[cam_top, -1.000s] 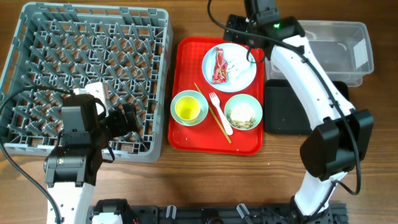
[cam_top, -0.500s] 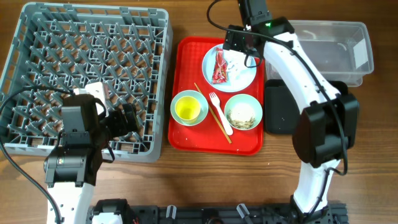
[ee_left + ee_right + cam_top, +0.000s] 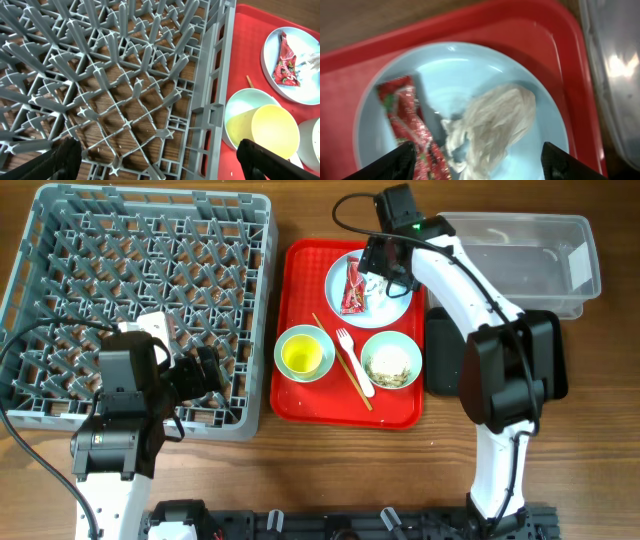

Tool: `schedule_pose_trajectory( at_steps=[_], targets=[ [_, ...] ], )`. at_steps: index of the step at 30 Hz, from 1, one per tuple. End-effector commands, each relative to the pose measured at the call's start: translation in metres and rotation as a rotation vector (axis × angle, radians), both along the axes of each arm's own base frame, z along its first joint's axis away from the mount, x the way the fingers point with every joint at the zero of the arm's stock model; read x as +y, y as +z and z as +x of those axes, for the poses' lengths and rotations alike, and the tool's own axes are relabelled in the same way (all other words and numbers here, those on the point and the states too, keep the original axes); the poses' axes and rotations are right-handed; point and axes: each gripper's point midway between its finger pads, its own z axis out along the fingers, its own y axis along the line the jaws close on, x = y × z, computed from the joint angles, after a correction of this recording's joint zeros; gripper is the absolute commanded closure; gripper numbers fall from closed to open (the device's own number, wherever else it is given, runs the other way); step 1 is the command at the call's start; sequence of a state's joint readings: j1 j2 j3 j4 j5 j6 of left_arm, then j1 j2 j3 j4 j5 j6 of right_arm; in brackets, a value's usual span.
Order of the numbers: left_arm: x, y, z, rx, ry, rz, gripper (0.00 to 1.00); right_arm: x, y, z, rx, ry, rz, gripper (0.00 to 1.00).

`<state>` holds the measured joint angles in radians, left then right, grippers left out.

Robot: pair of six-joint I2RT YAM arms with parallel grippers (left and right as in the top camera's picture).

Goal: Sort waste into correct bins and load items into the dishwasher rack
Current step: 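Grasp the white tissue with the right gripper and drop it in the clear bin, then return the right gripper to the plate and grasp the red wrapper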

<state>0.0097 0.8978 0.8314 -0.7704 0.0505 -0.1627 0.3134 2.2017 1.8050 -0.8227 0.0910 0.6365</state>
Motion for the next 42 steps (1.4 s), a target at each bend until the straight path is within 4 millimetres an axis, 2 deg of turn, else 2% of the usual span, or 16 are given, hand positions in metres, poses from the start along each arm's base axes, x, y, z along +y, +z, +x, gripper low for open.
schedule_pose_trajectory(
  at_steps=[1, 2, 8, 10, 13, 16, 18, 22, 27, 30, 34, 36, 37, 38, 39, 42],
  targets=[
    [0.001, 0.009, 0.003, -0.023, 0.009, -0.012, 0.00, -0.005, -0.032, -0.004, 0.052, -0.051, -0.022, 0.24],
    [0.001, 0.009, 0.003, -0.023, 0.009, -0.012, 0.00, -0.004, -0.035, -0.004, 0.055, -0.051, -0.023, 0.27],
    [0.001, 0.009, 0.003, -0.023, 0.009, -0.012, 0.00, -0.005, -0.050, -0.009, 0.093, -0.049, -0.032, 0.57],
    [0.001, 0.009, 0.003, -0.023, 0.009, -0.012, 0.00, -0.006, -0.052, -0.012, 0.108, -0.047, -0.035, 0.69],
    [0.001, 0.009, 0.003, -0.023, 0.009, -0.012, 0.00, -0.005, -0.049, -0.016, 0.121, -0.042, -0.031, 0.92],
    [0.001, 0.009, 0.003, -0.023, 0.009, -0.012, 0.00, -0.003, -0.034, -0.017, 0.111, -0.028, -0.013, 0.96],
    [0.001, 0.009, 0.003, -0.023, 0.009, -0.012, 0.00, -0.002, -0.016, -0.013, 0.074, 0.013, -0.016, 0.96],
    [0.001, 0.009, 0.003, -0.023, 0.009, -0.012, 0.00, -0.011, 0.041, -0.006, -0.042, 0.067, -0.041, 0.96],
    [0.001, 0.009, 0.003, -0.023, 0.009, -0.012, 0.00, -0.054, 0.106, -0.005, -0.170, -0.024, -0.119, 0.91],
    [0.001, 0.009, 0.003, -0.023, 0.009, -0.012, 0.00, -0.087, 0.127, -0.007, -0.201, -0.094, -0.148, 0.89],
    [0.001, 0.009, 0.003, -0.023, 0.009, -0.012, 0.00, -0.126, 0.131, -0.008, -0.193, -0.166, -0.152, 0.80],
    [0.001, 0.009, 0.003, -0.023, 0.009, -0.012, 0.00, -0.135, 0.128, -0.006, -0.187, -0.148, -0.146, 0.66],
    [0.001, 0.009, 0.003, -0.023, 0.009, -0.012, 0.00, -0.137, 0.129, -0.002, -0.193, -0.119, -0.138, 0.45],
    [0.001, 0.009, 0.003, -0.023, 0.009, -0.012, 0.00, -0.137, 0.130, 0.001, -0.206, -0.086, -0.136, 0.30],
    [0.001, 0.009, 0.003, -0.023, 0.009, -0.012, 0.00, -0.135, 0.133, 0.006, -0.226, -0.046, -0.128, 0.25],
    [0.001, 0.009, 0.003, -0.023, 0.009, -0.012, 0.00, -0.108, 0.142, 0.013, -0.272, 0.069, -0.031, 0.23]
  ],
)
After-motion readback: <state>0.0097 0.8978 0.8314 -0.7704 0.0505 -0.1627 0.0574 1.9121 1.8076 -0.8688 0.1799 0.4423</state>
